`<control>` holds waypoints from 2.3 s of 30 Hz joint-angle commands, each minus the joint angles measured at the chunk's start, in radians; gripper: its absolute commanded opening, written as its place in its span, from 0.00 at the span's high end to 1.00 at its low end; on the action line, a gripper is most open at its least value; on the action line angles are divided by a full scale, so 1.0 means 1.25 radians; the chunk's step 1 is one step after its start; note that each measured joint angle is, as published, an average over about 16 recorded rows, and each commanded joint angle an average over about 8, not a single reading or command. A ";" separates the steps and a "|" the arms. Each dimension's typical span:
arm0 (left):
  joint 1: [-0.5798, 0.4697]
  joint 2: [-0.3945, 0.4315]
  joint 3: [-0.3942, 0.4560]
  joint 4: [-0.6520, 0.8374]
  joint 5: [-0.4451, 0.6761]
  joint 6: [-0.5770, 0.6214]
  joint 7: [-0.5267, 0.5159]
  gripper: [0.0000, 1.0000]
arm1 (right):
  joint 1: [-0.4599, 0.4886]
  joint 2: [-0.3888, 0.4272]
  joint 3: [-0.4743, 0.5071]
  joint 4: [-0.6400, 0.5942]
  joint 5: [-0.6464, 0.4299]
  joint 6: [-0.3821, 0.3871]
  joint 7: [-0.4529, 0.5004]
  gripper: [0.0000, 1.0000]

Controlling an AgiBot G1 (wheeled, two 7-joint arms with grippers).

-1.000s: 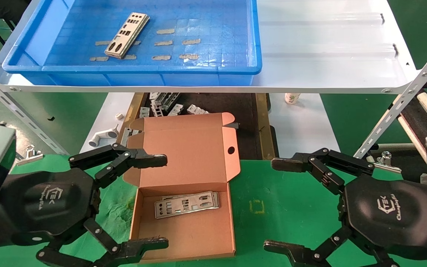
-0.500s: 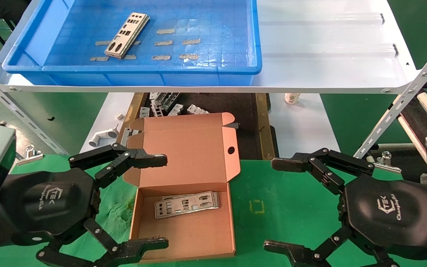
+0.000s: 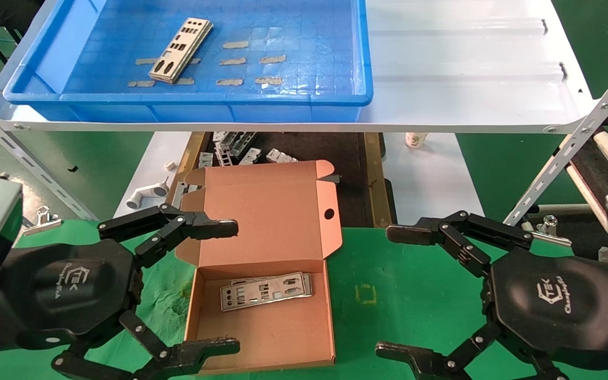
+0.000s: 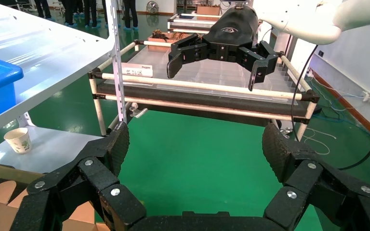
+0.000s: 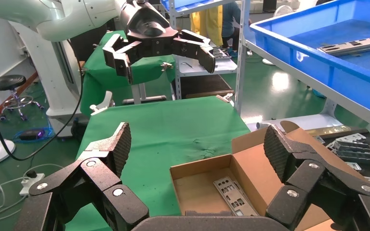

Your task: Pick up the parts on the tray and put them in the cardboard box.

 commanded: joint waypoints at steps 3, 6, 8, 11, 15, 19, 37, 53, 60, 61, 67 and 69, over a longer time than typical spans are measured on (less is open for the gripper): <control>0.000 0.000 0.000 0.000 0.000 0.000 0.000 0.00 | 0.000 0.000 0.000 0.000 0.000 0.000 0.000 0.00; 0.000 0.000 0.000 0.000 0.000 0.000 0.000 0.00 | 0.000 0.000 0.000 0.000 0.000 0.000 0.000 0.00; 0.000 0.000 0.000 0.000 0.000 0.000 0.000 0.00 | 0.000 0.000 0.000 0.000 0.000 0.000 0.000 0.00; 0.000 0.000 0.000 0.000 0.000 0.000 0.000 0.00 | 0.000 0.000 0.000 0.000 0.000 0.000 0.000 0.00; 0.000 0.000 0.000 0.000 0.000 0.000 0.000 0.00 | 0.000 0.000 0.000 0.000 0.000 0.000 0.000 0.00; 0.000 0.000 0.000 0.000 0.000 0.000 0.000 0.00 | 0.000 0.000 0.000 0.000 0.000 0.000 0.000 0.00; 0.000 0.000 0.000 0.000 0.000 0.000 0.000 0.00 | 0.000 0.000 0.000 0.000 0.000 0.000 0.000 0.00; 0.000 0.000 0.000 0.000 0.000 0.000 0.000 0.00 | 0.000 0.000 0.000 0.000 0.000 0.000 0.000 0.00; 0.000 0.000 0.000 0.000 0.000 0.000 0.000 0.00 | 0.000 0.000 0.000 0.000 0.000 0.000 0.000 0.00; 0.000 0.000 0.000 0.000 0.000 0.000 0.000 0.00 | 0.000 0.000 0.000 0.000 0.000 0.000 0.000 0.00; 0.000 0.000 0.000 0.000 0.000 0.000 0.000 0.00 | 0.000 0.000 0.000 0.000 0.000 0.000 0.000 0.00; 0.000 0.000 0.000 0.000 0.000 0.000 0.000 0.00 | 0.000 0.000 0.000 0.000 0.000 0.000 0.000 0.00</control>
